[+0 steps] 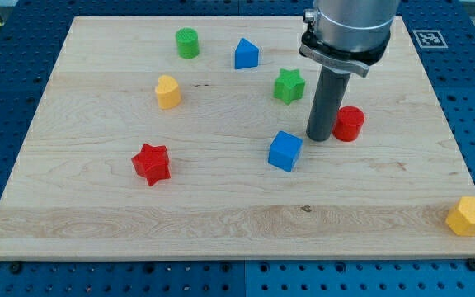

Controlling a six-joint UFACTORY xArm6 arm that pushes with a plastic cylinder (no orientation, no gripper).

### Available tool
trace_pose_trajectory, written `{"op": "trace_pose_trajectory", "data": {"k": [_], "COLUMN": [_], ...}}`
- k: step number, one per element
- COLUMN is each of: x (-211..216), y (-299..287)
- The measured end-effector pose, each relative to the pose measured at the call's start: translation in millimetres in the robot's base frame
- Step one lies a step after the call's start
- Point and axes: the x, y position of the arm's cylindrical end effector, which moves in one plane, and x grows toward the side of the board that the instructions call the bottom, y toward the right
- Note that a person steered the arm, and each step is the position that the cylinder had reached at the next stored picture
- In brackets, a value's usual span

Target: Push red circle slightly right

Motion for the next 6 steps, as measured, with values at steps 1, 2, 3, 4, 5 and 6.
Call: {"op": "trace_pose_trajectory", "data": {"k": [1,2,3,4,5,6], "x": [-13.5,-14.1,-15.8,-17.6,-17.6,-17.6], "y": [0.0,0.0,2.9,7.9,14.8,25.8]}}
